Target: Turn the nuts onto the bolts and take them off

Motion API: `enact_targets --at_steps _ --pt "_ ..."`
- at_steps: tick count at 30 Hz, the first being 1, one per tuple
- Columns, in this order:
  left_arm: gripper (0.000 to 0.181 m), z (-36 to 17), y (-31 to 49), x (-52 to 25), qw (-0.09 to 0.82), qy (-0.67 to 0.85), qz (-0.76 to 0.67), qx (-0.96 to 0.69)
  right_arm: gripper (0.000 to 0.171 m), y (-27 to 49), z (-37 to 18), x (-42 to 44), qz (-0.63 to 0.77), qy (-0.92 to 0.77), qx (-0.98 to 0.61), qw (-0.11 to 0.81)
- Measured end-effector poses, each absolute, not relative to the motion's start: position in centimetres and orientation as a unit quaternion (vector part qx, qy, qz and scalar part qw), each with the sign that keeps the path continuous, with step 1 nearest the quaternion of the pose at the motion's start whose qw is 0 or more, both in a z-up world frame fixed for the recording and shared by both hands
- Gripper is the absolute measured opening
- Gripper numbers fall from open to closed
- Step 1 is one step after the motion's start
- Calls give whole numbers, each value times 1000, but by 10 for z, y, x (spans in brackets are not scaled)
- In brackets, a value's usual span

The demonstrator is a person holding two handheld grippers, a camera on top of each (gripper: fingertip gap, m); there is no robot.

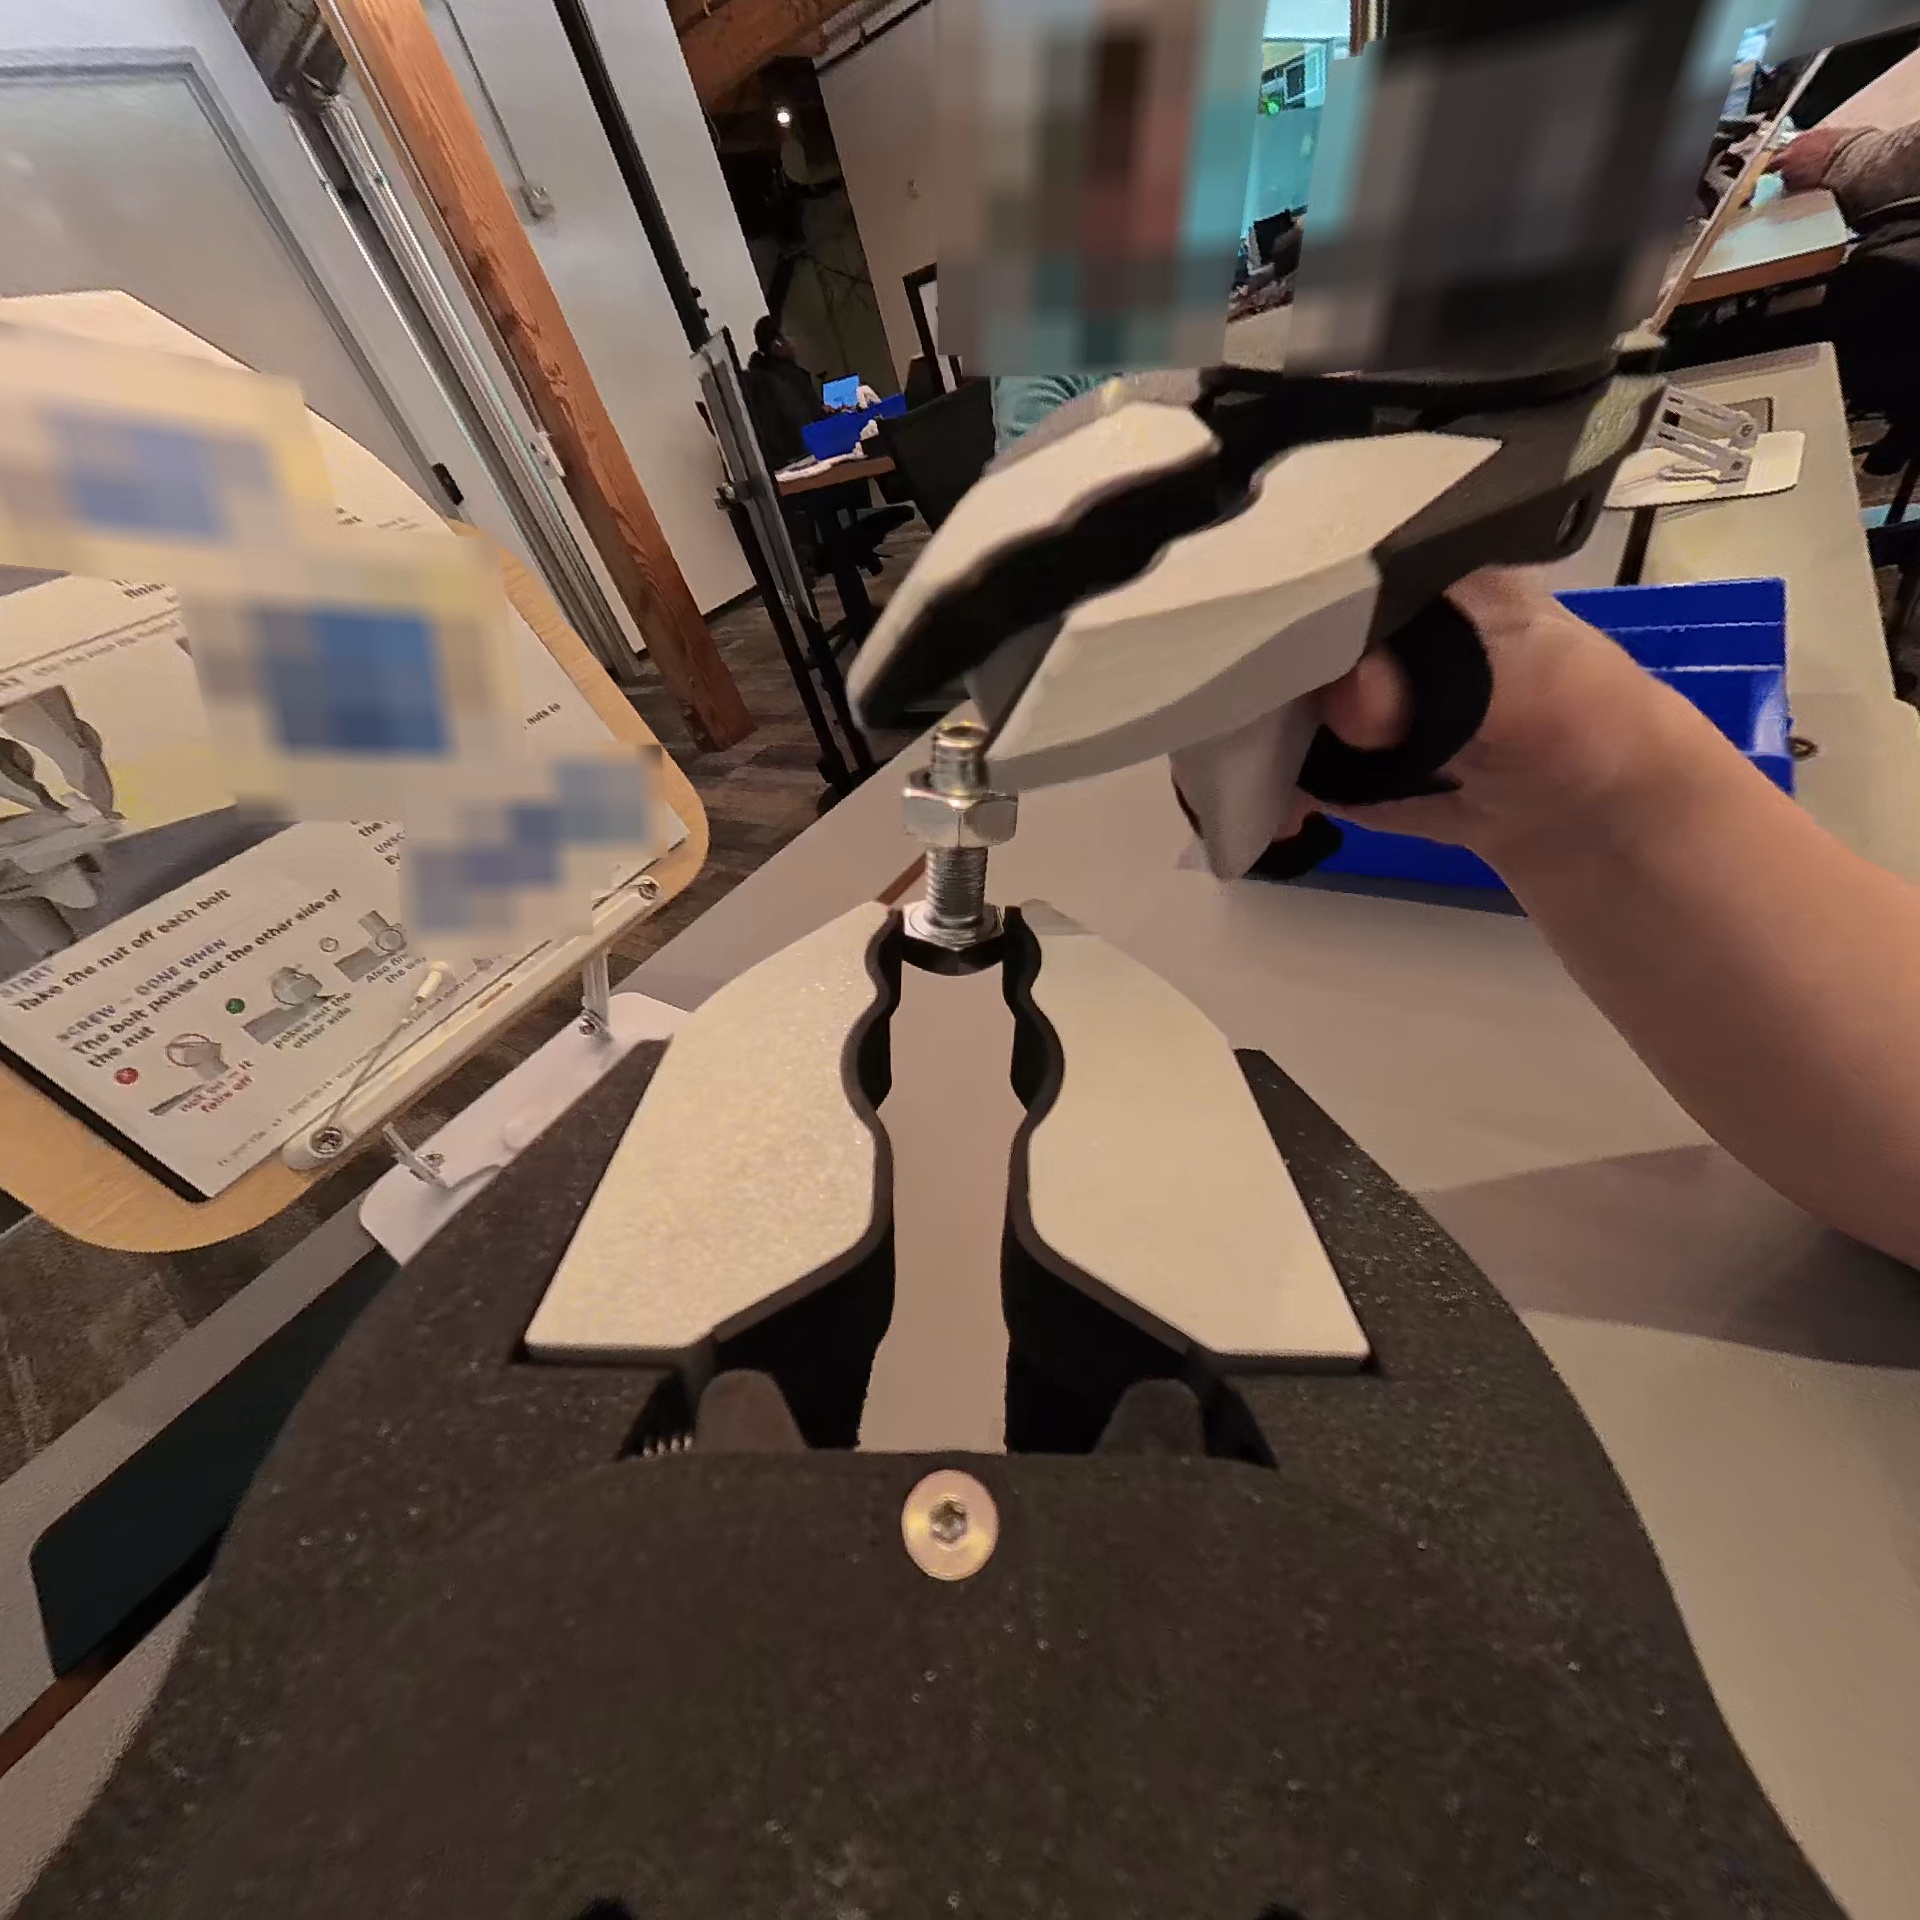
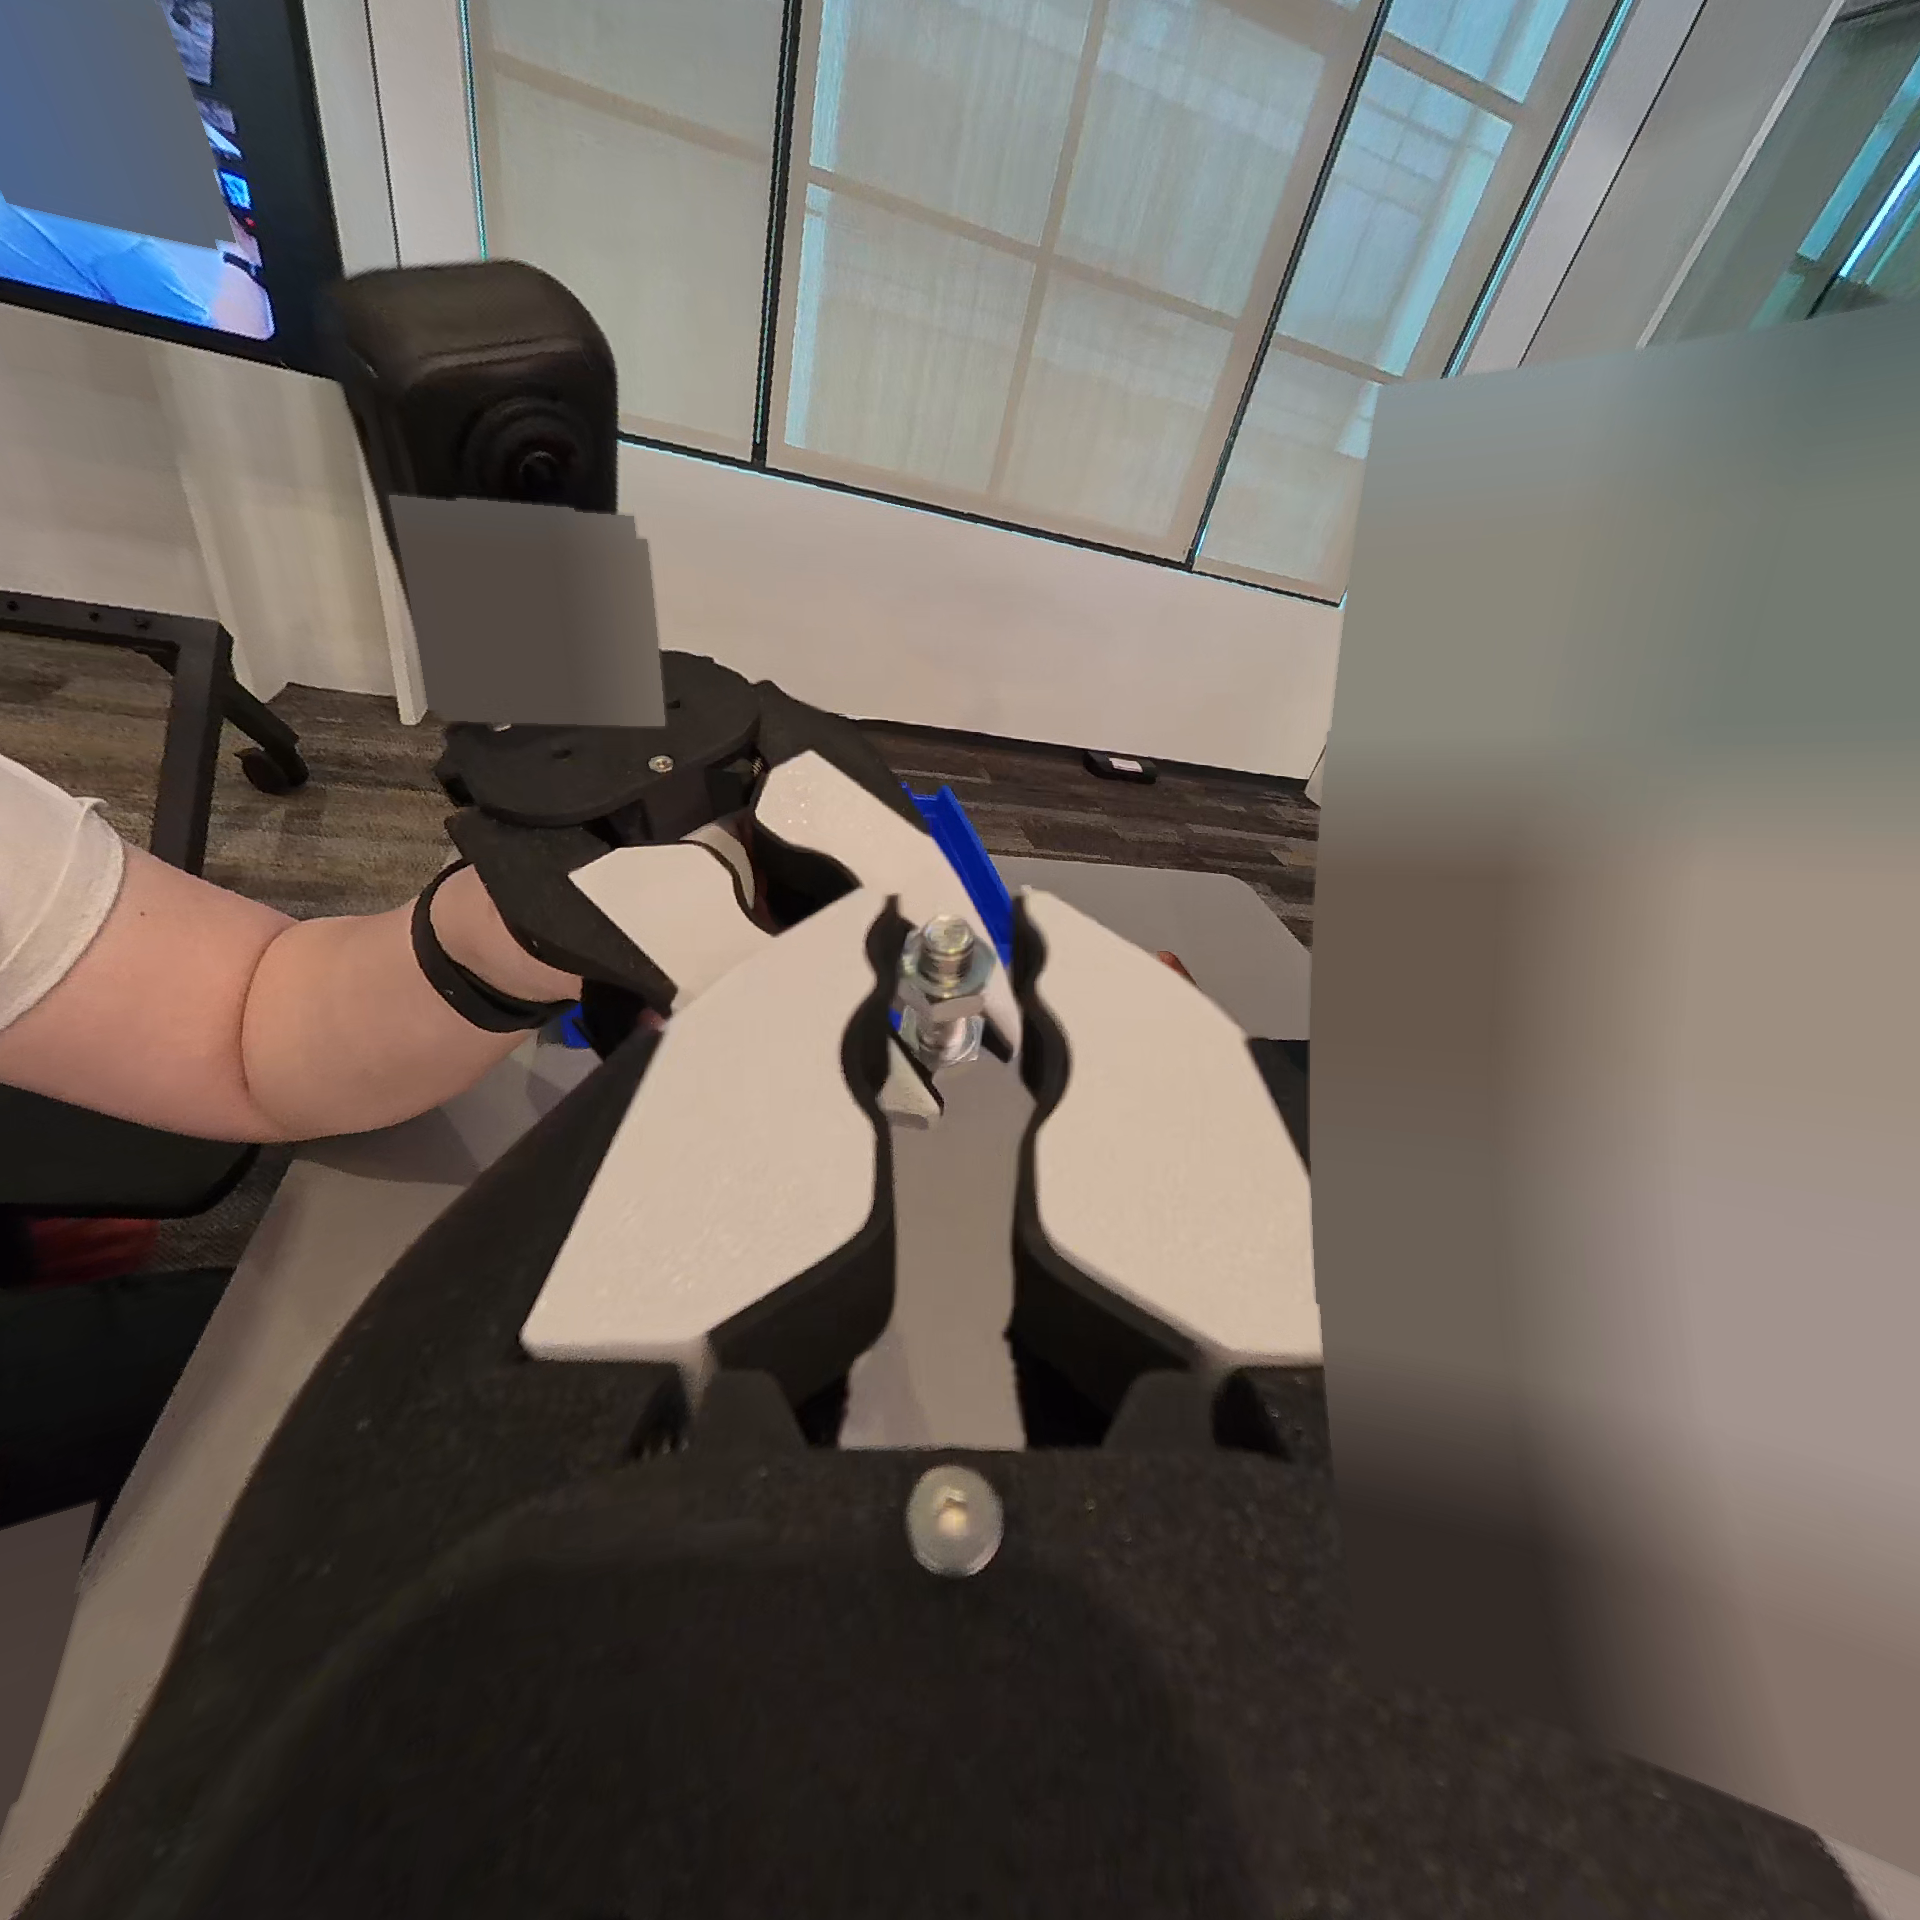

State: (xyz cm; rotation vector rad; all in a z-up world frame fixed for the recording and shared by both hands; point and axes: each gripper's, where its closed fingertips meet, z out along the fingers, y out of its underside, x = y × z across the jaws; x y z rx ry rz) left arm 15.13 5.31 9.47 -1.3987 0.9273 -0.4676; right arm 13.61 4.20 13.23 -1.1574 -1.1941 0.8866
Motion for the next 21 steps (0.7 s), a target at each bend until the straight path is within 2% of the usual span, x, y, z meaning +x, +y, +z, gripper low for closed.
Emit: enact_targets --at_steps 2,5,10,18,21 --pt "18 93 54 151 639 406 -214 -618 30 44 139 147 388 -498 -502 592" --pt "18 92 60 148 640 391 -207 -628 31 48 140 159 403 -465 -544 570" --pt "18 86 70 144 643 373 -179 -645 37 58 121 148 344 -447 -612 554" --pt "18 89 65 147 641 373 -197 -641 28 58 110 133 341 -457 -621 538" --pt "18 89 63 147 638 378 -198 -641 19 57 113 134 336 -462 -613 546"
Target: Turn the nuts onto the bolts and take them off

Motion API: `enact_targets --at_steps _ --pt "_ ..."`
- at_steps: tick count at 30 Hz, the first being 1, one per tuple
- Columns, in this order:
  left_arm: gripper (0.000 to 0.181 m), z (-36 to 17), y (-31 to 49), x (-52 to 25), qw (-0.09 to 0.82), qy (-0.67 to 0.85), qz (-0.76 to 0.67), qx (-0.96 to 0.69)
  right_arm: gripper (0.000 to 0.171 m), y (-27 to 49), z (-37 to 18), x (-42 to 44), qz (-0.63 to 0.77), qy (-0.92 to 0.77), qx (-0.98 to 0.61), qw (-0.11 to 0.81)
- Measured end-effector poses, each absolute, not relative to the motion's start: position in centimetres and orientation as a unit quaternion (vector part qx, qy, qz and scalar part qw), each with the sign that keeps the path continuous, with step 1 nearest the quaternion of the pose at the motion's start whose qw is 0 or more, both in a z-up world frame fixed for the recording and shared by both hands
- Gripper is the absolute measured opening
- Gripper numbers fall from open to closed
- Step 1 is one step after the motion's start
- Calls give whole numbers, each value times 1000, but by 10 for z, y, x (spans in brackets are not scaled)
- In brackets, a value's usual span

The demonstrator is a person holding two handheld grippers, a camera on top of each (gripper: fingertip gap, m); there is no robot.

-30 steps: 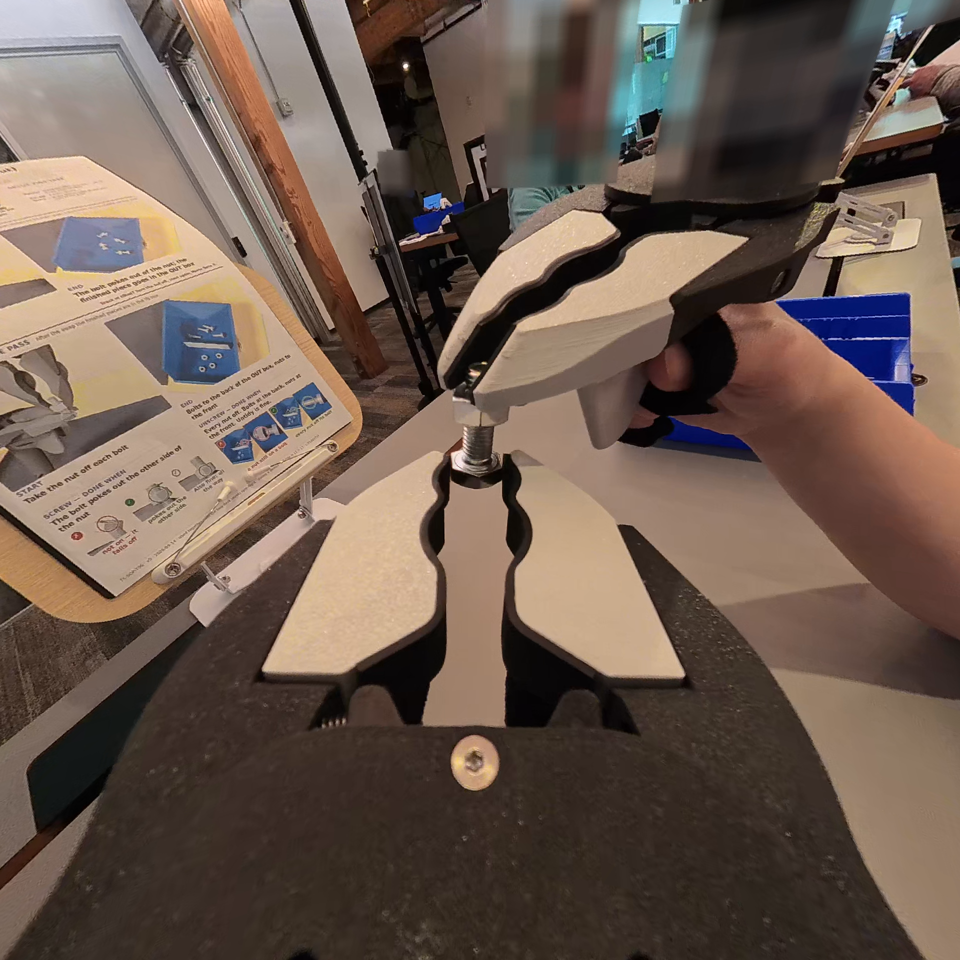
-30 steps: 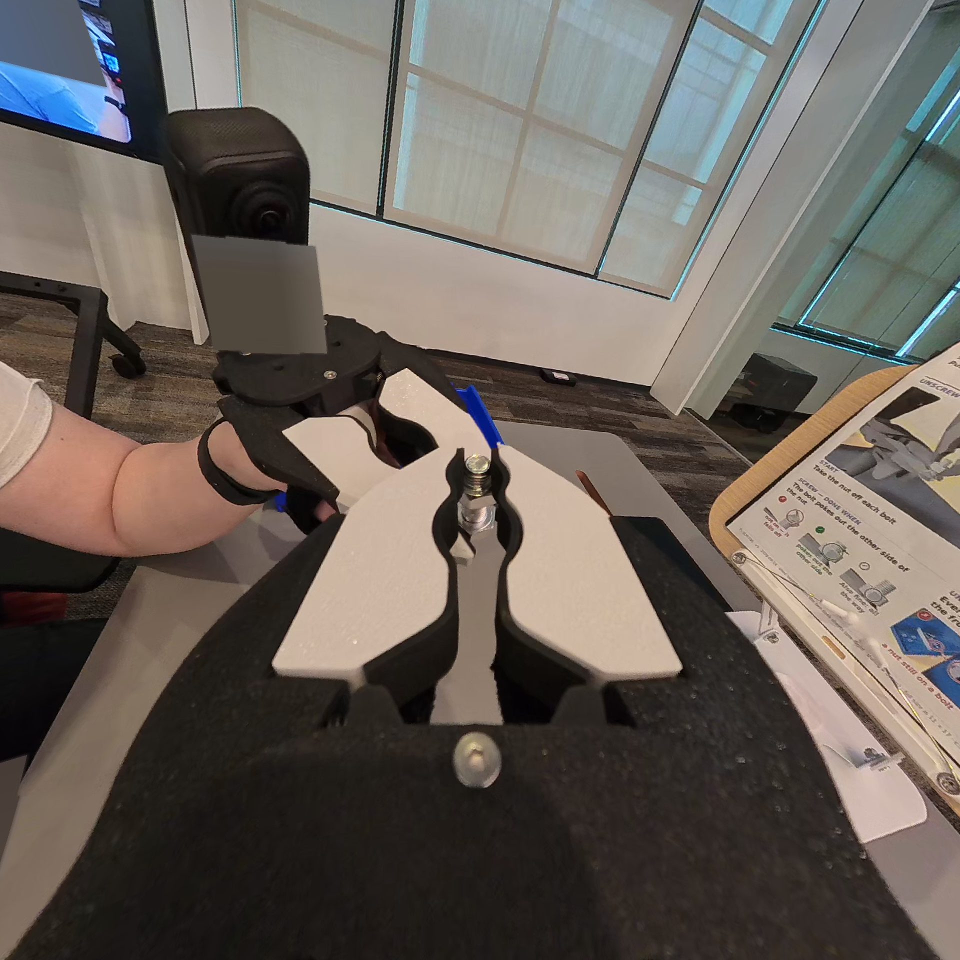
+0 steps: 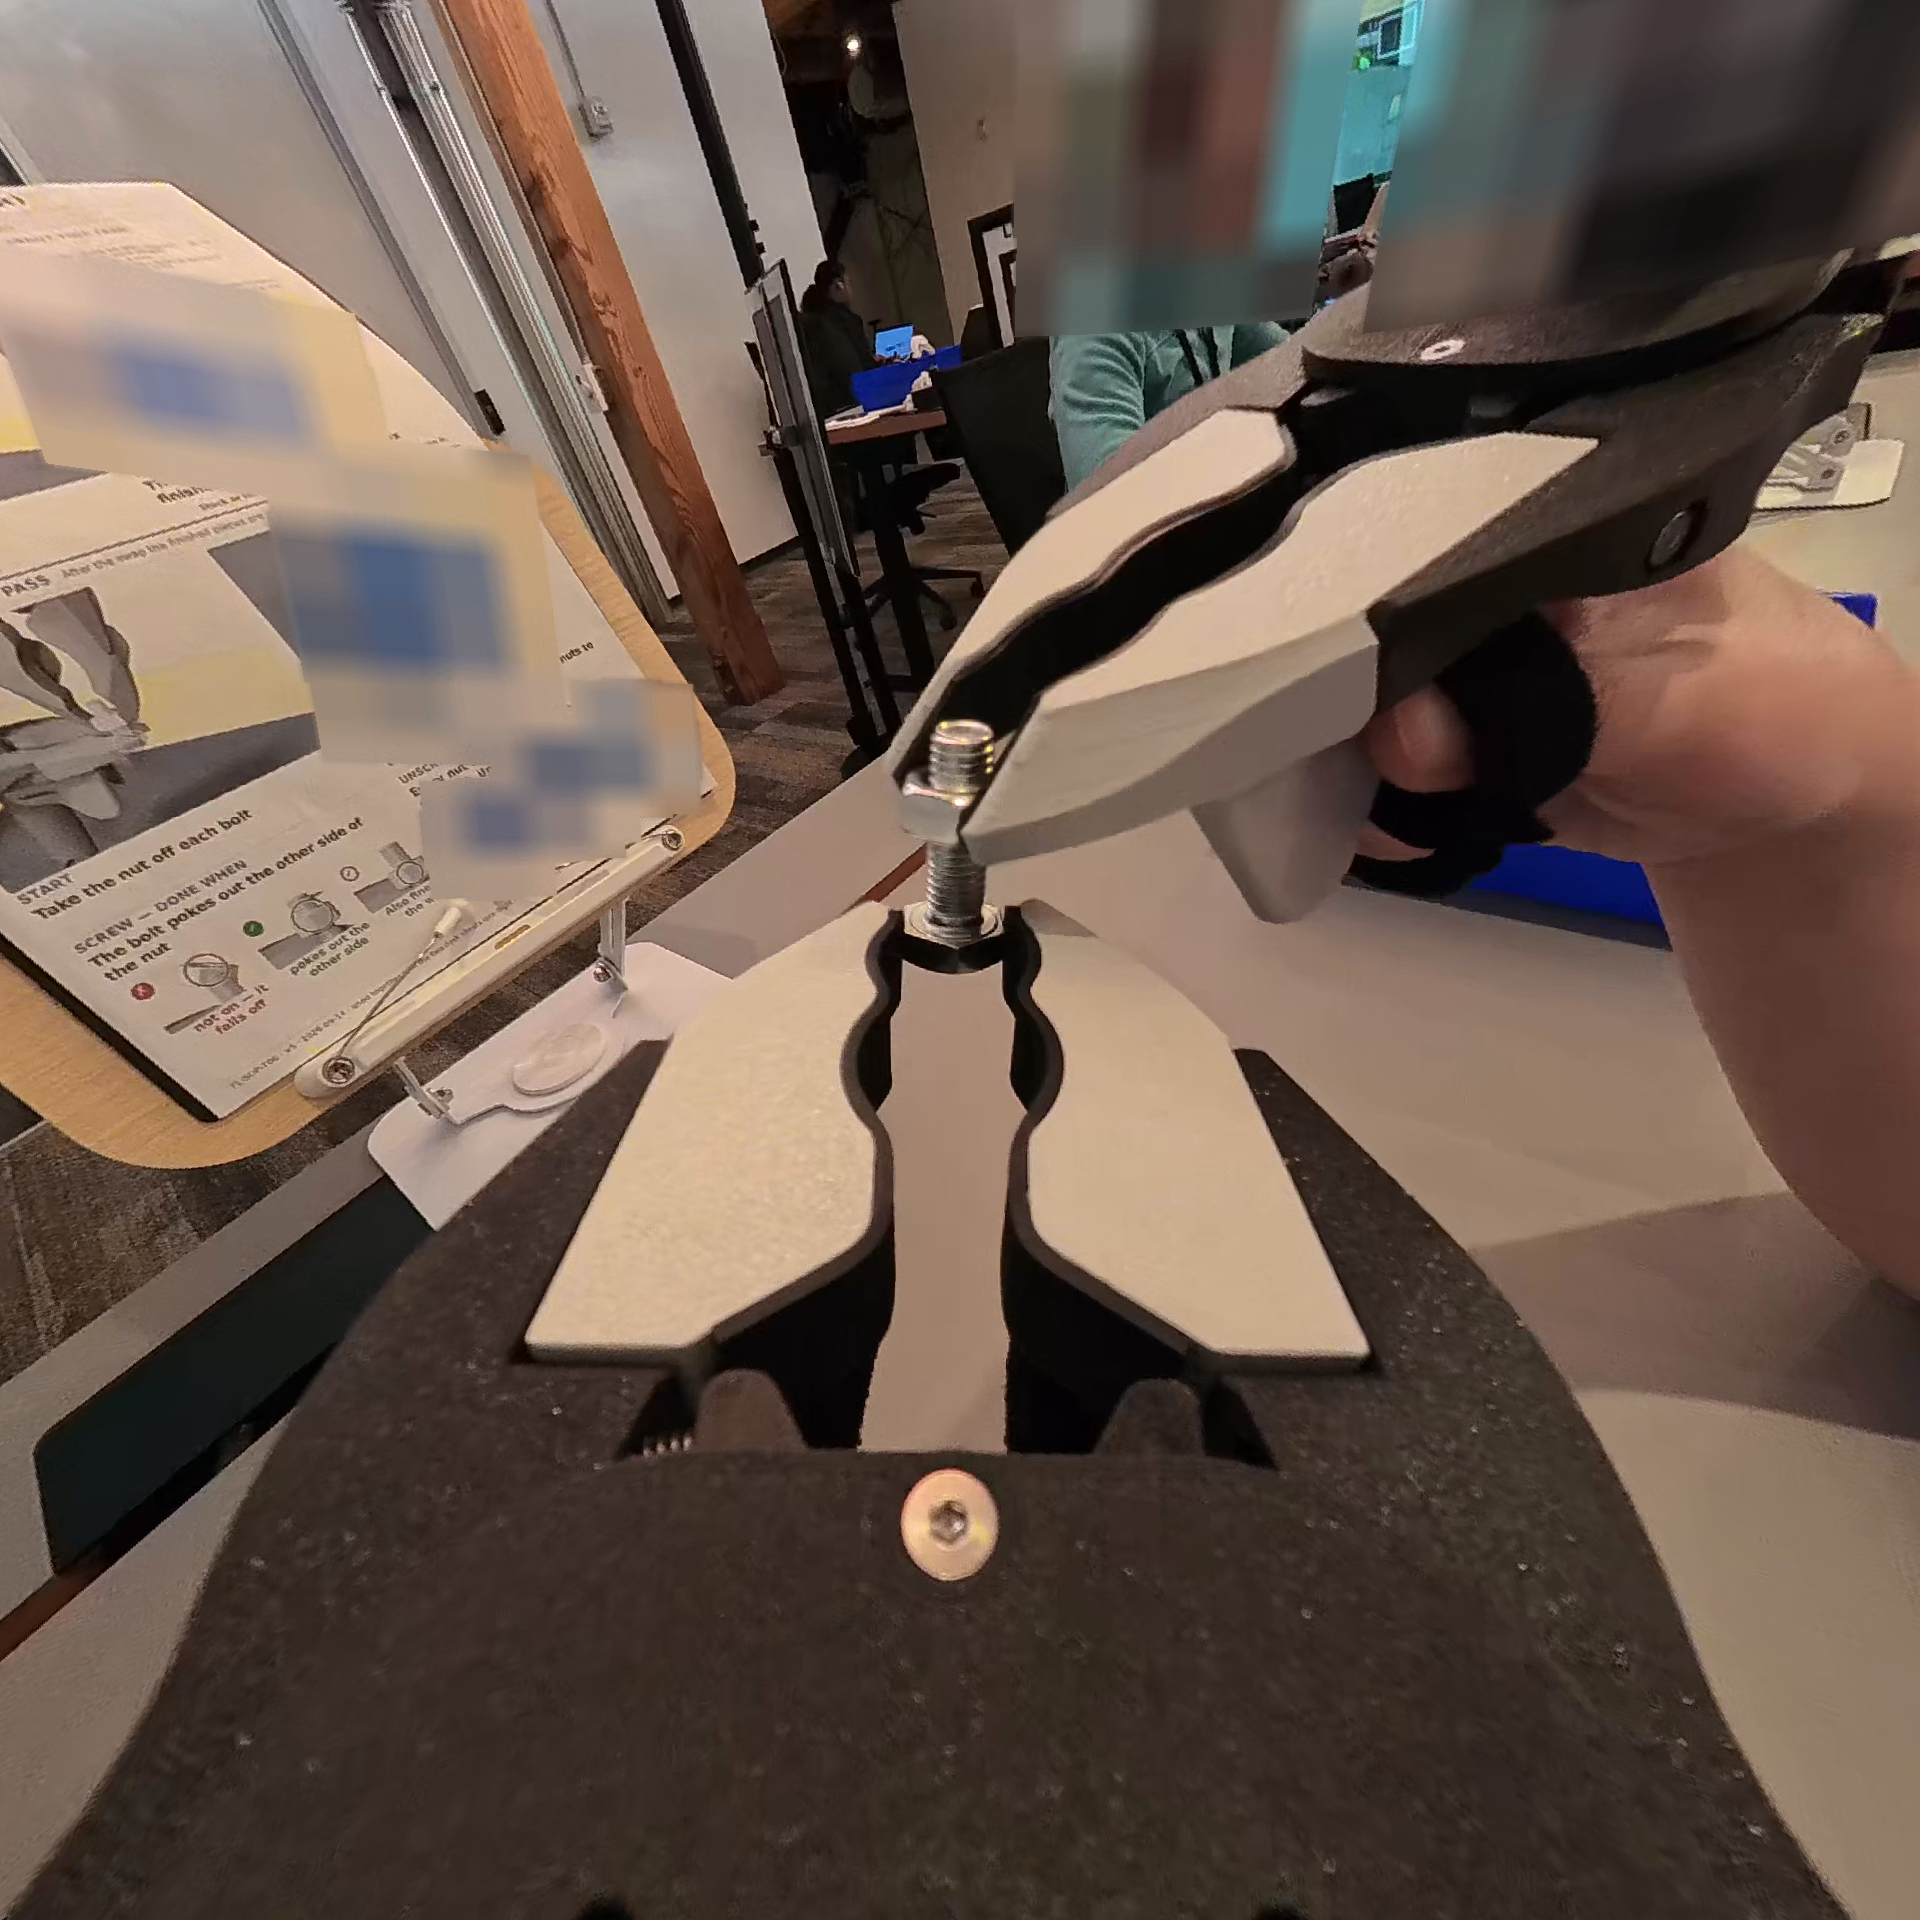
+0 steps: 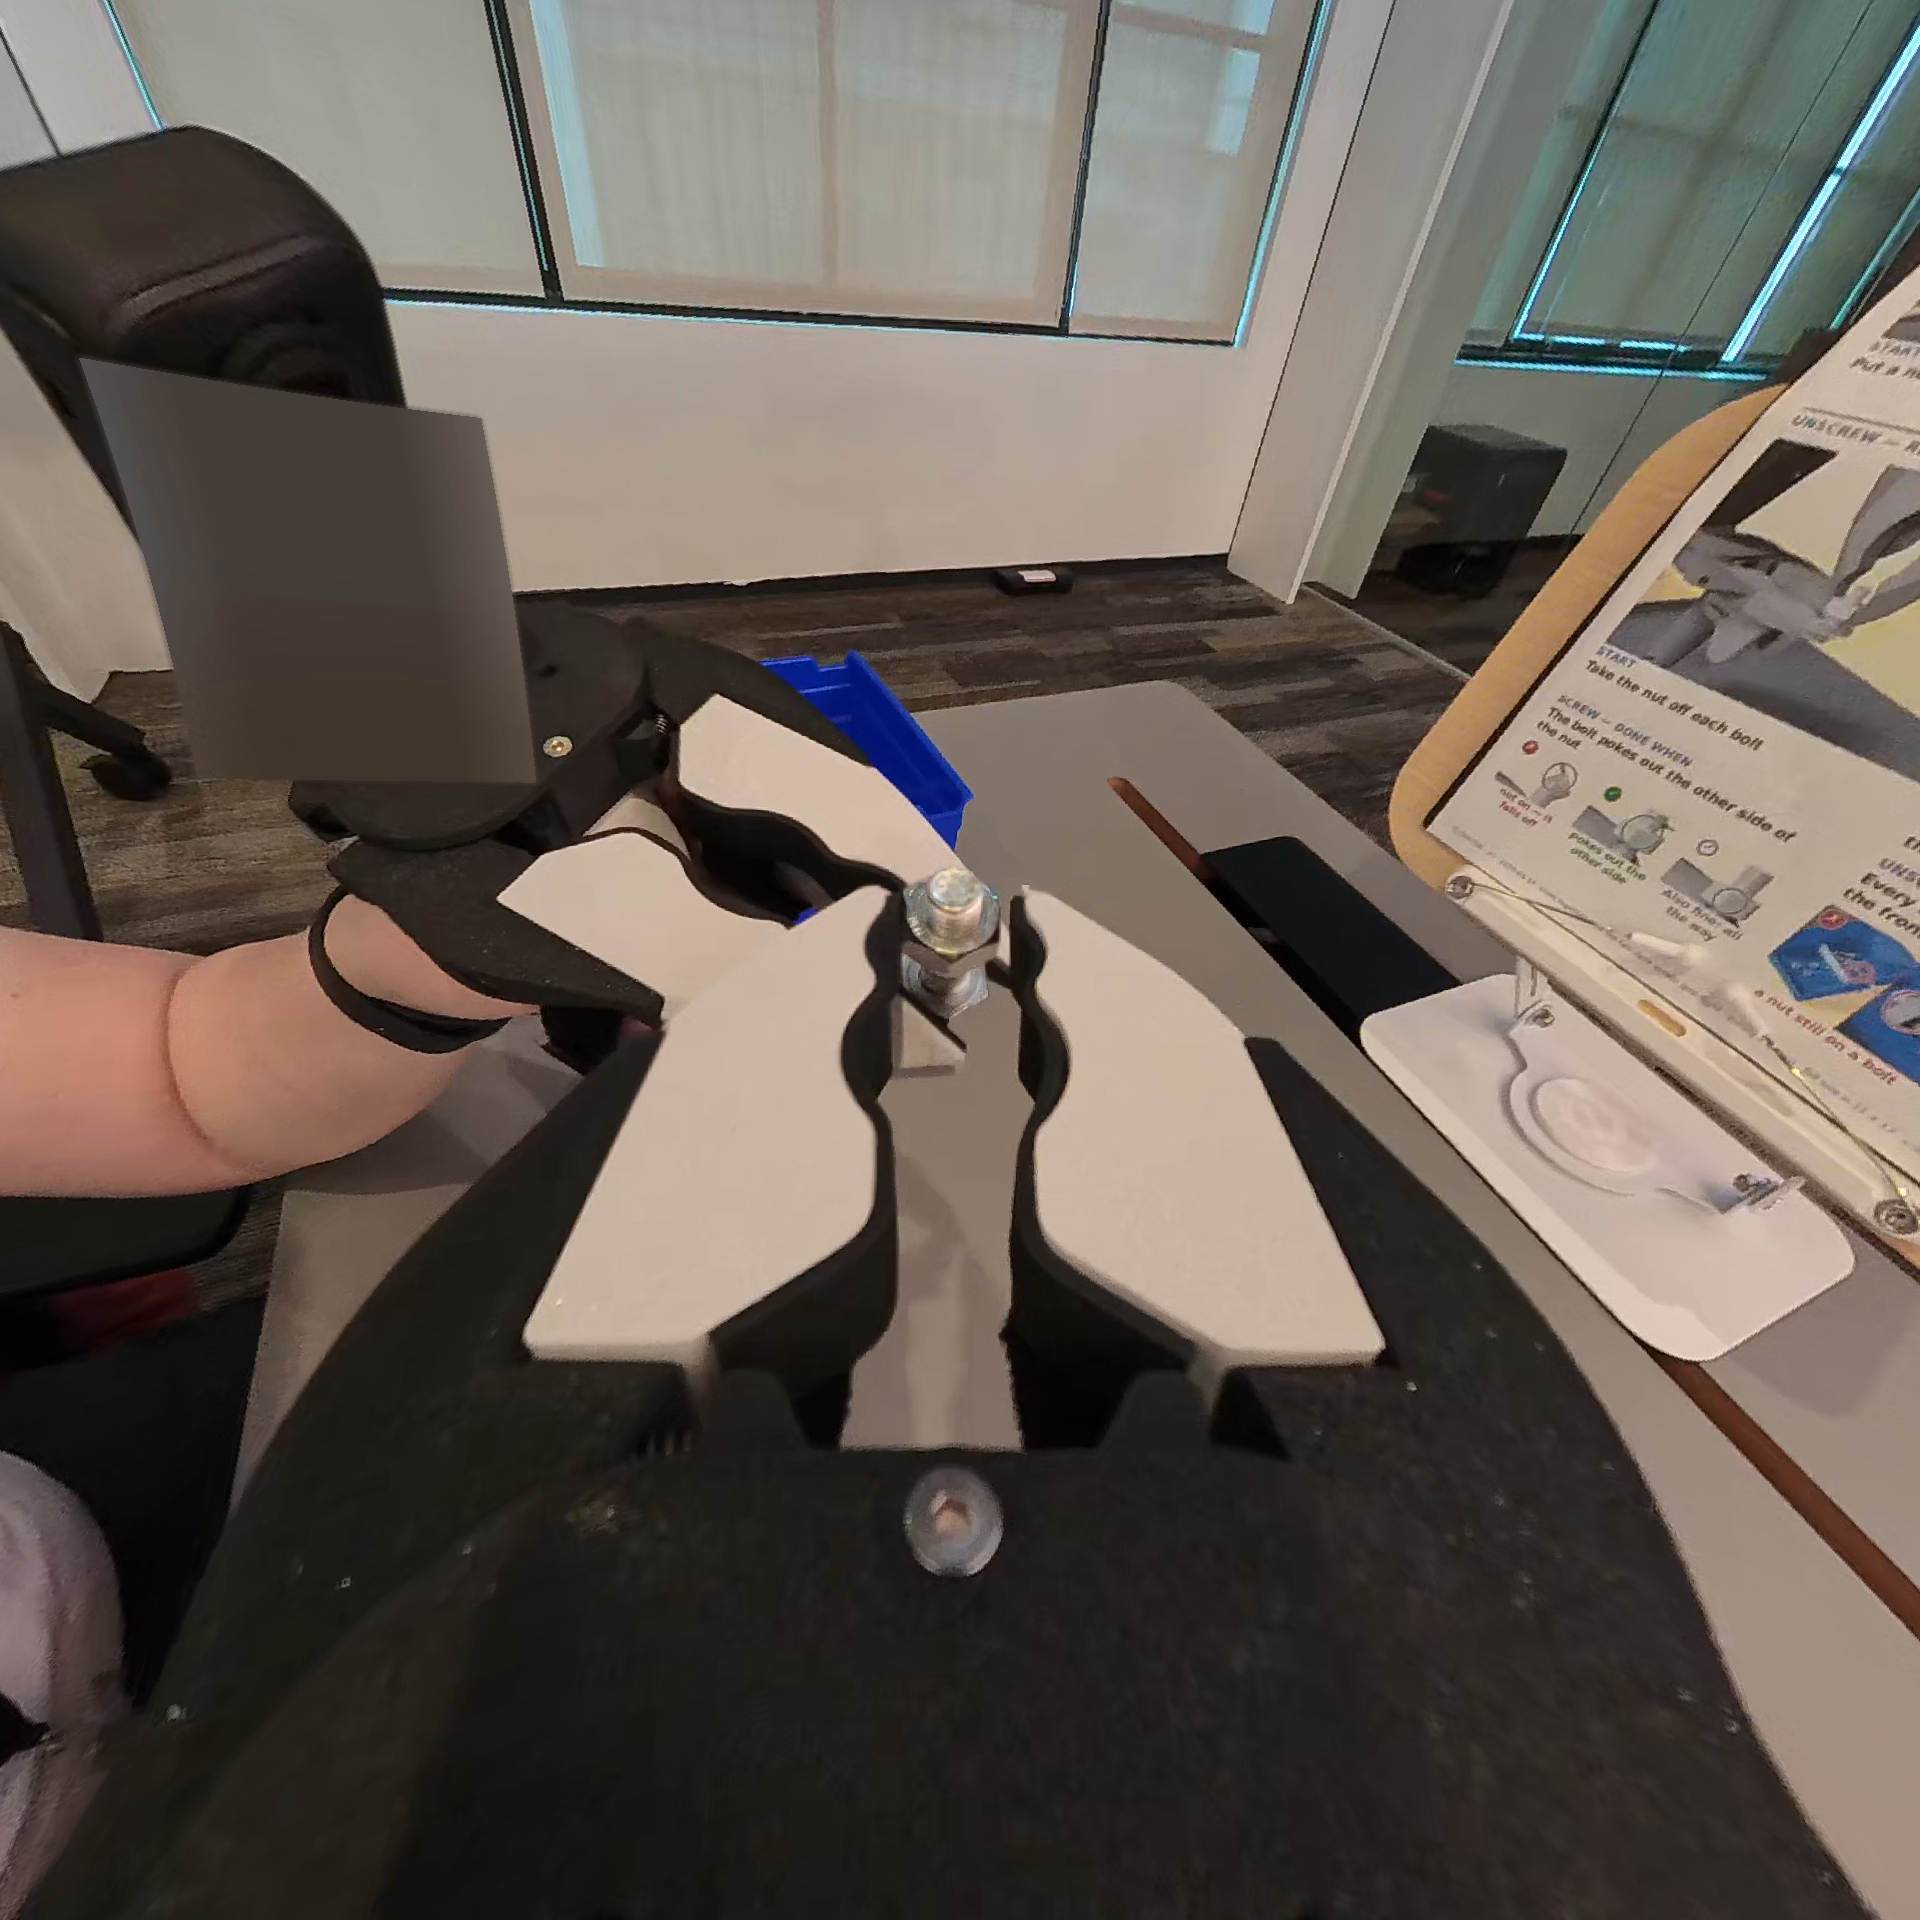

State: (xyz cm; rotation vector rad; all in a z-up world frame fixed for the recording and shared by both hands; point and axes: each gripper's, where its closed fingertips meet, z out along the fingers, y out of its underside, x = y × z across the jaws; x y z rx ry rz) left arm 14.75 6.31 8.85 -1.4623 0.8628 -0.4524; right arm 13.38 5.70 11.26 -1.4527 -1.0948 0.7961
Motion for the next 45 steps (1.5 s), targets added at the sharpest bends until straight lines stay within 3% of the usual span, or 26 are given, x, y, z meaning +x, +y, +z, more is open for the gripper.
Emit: enact_targets --at_steps 21,23,33,37,45 --pt "18 108 53 144 670 370 -217 -606 29 52 128 146 369 -456 -586 559" --pt "18 110 52 143 669 369 -229 -604 23 55 131 152 366 -449 -587 565" --pt "18 112 46 147 663 375 -253 -596 29 46 134 149 370 -471 -563 570" --pt "18 115 45 146 660 371 -269 -595 21 47 141 157 411 -451 -554 566" --pt "18 113 44 148 658 376 -264 -596 30 47 137 152 397 -459 -560 564"
